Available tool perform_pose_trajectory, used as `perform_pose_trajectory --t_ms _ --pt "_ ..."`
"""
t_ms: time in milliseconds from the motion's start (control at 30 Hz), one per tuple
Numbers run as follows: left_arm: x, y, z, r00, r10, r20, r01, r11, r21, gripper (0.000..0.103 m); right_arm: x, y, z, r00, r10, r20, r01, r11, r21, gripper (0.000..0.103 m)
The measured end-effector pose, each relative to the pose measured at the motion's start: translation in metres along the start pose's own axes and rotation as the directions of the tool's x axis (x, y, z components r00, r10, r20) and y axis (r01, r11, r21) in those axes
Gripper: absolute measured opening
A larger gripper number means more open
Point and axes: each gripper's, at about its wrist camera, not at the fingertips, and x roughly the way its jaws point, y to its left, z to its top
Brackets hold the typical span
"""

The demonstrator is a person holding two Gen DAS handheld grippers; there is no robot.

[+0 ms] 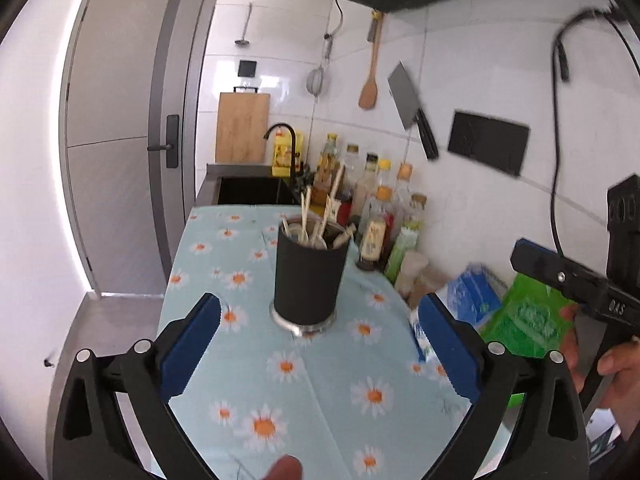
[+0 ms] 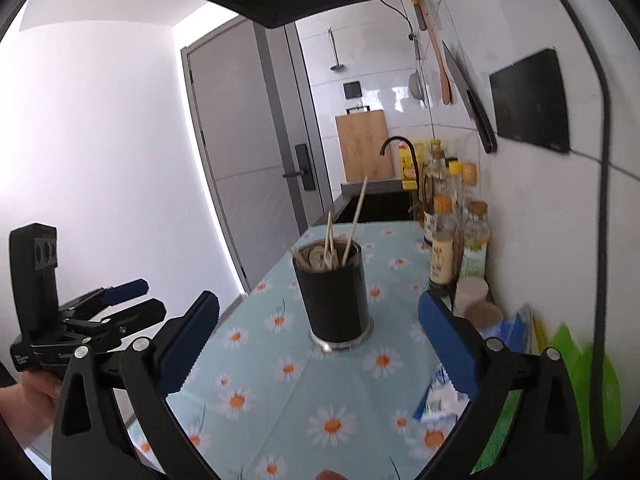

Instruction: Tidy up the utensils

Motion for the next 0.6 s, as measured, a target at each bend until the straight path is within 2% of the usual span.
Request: perform_pose_trajectory --t_ms 200,600 --pt "-0.010 -0.015 -0.034 0.997 0.018 -0.071 -0.018 1.000 -0.004 0.096 -0.016 0.004 -0.031 0.999 0.003 -0.049 -0.003 1.000 -0.003 0.098" --pt "-0.023 -0.024 -0.071 0.991 0.032 -0.133 -0.036 0.999 -0.029 0.096 -0.035 0.009 -0.072 0.993 -0.023 -0.112 0.026 0.999 0.026 0.098"
